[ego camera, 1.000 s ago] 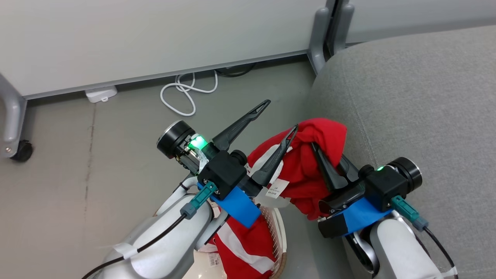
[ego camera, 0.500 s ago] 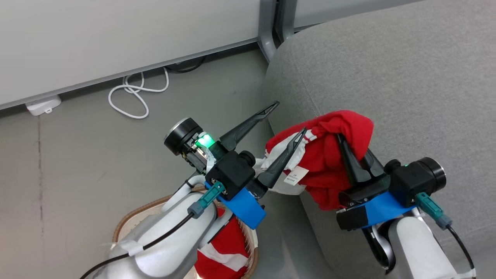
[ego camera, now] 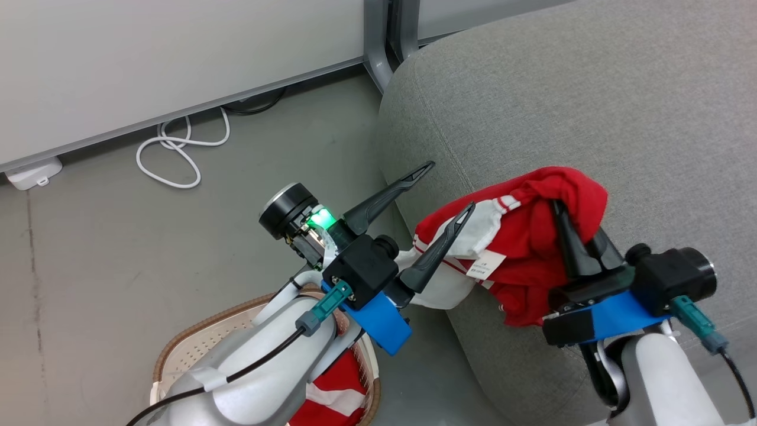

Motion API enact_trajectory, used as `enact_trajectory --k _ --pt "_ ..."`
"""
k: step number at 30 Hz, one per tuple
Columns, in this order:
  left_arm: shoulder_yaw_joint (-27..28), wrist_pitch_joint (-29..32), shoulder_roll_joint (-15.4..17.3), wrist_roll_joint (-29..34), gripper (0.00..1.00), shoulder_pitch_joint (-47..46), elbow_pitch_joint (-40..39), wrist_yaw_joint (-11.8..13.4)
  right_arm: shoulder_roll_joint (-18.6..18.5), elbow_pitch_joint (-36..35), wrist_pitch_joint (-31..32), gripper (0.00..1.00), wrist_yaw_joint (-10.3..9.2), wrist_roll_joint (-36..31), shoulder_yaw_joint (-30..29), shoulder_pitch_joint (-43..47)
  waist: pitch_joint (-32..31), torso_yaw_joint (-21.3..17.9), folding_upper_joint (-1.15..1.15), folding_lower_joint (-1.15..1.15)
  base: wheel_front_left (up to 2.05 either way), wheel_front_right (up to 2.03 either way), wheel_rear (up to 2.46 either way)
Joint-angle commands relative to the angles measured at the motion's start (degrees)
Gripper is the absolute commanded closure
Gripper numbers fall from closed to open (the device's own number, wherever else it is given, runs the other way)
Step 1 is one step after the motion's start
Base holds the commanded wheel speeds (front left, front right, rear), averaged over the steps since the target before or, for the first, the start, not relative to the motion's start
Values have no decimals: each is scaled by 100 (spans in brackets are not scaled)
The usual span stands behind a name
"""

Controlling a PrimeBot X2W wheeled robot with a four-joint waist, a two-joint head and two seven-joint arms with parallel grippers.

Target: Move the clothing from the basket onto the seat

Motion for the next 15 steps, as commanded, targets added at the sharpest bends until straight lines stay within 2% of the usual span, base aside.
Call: enact_trajectory --k 1,8,15 --pt "5 -5 16 -11 0 -64 15 5 -14 -73 -3 100 1 88 -117 28 14 21 0 0 0 0 0" --pt "-20 -6 61 -13 0 -134 17 -9 -14 -343 -4 100 1 166 -588 -290 214 150 0 0 0 0 0" --pt "-43 25 112 54 0 -317 -36 -36 -13 -673 -4 100 1 -109 -1266 -1205 646 299 0 0 0 0 0"
